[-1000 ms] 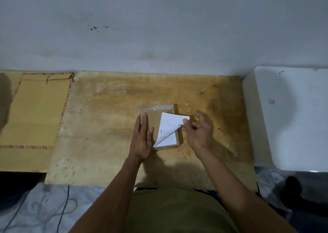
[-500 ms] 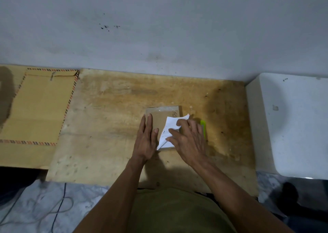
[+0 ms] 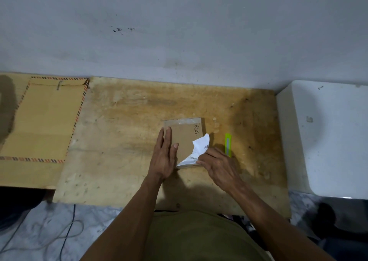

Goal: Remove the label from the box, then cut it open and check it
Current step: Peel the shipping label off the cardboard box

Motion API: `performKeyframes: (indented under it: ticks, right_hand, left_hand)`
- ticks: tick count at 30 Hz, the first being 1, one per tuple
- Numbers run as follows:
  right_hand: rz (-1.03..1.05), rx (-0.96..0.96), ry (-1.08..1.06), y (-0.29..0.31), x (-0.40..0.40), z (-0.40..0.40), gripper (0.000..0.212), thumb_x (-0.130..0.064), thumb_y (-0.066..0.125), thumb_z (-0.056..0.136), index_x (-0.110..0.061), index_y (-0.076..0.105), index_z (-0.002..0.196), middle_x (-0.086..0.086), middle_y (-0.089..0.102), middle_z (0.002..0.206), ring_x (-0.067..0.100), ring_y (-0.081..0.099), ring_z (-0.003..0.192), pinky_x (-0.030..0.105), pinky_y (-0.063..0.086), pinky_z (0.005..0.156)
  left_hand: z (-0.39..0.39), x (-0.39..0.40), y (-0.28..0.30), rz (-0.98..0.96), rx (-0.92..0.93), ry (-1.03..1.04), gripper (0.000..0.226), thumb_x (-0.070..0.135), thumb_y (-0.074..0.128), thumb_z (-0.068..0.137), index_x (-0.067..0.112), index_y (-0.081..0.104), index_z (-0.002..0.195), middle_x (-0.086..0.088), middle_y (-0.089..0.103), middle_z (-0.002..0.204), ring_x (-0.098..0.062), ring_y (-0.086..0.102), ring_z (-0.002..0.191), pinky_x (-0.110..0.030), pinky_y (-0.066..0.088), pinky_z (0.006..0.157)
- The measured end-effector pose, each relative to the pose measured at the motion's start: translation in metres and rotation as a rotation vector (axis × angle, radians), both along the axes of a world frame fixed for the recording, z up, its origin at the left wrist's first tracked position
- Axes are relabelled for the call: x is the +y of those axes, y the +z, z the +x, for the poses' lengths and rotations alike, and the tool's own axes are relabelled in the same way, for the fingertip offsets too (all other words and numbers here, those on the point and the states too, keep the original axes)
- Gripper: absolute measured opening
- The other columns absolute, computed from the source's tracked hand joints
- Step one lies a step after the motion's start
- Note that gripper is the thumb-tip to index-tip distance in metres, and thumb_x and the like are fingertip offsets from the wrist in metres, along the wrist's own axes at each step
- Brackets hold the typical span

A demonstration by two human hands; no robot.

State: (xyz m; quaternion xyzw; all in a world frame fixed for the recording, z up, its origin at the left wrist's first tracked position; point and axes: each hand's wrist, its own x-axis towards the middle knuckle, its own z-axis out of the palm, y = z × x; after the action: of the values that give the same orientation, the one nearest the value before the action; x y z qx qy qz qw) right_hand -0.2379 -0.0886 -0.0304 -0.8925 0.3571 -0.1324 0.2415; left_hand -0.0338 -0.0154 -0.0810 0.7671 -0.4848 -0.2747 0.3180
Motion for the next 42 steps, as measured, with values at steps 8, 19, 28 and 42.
performKeyframes:
  ticks: [8, 19, 28, 42]
  right_hand:
    - [0.043, -0.084, 0.073, 0.005, -0.005, -0.010, 0.028, -0.027, 0.052, 0.100, -0.013, 0.066, 0.080, 0.000, 0.056, 0.080, 0.012, 0.051, 0.070, 0.028, 0.040, 0.055]
    - [0.256, -0.178, -0.019, 0.005, -0.011, -0.011, 0.018, -0.029, 0.061, 0.094, -0.016, 0.068, 0.082, -0.007, 0.056, 0.079, 0.012, 0.055, 0.069, 0.035, 0.046, 0.060]
    - [0.454, -0.247, -0.191, 0.008, -0.004, -0.019, 0.014, -0.020, 0.066, 0.092, -0.020, 0.063, 0.078, -0.010, 0.049, 0.075, 0.009, 0.051, 0.068, 0.021, 0.039, 0.061]
    - [0.533, -0.334, -0.599, 0.032, -0.052, -0.049, 0.026, -0.052, 0.058, 0.088, -0.027, 0.061, 0.080, 0.000, 0.067, 0.084, 0.023, 0.065, 0.084, 0.050, 0.056, 0.077]
  left_hand:
    - [0.000, 0.001, 0.003, 0.005, -0.018, -0.006, 0.063, 0.047, 0.026, 0.103, 0.027, 0.004, 0.159, 0.000, 0.000, 0.167, -0.007, -0.002, 0.151, -0.040, 0.038, 0.113]
    - [-0.001, 0.001, 0.001, 0.002, -0.055, -0.027, 0.067, 0.049, 0.020, 0.103, 0.015, 0.005, 0.159, -0.006, 0.004, 0.167, -0.014, -0.005, 0.154, -0.038, 0.026, 0.120]
    - [-0.003, 0.002, 0.005, -0.007, -0.092, -0.023, 0.066, 0.045, 0.021, 0.104, 0.011, 0.005, 0.159, -0.007, 0.004, 0.167, -0.010, -0.008, 0.151, -0.033, 0.020, 0.122]
    - [0.002, -0.002, 0.021, 0.102, -0.170, -0.095, 0.066, 0.053, 0.014, 0.101, 0.023, 0.006, 0.159, -0.014, 0.012, 0.165, -0.029, 0.016, 0.151, -0.048, 0.026, 0.120]
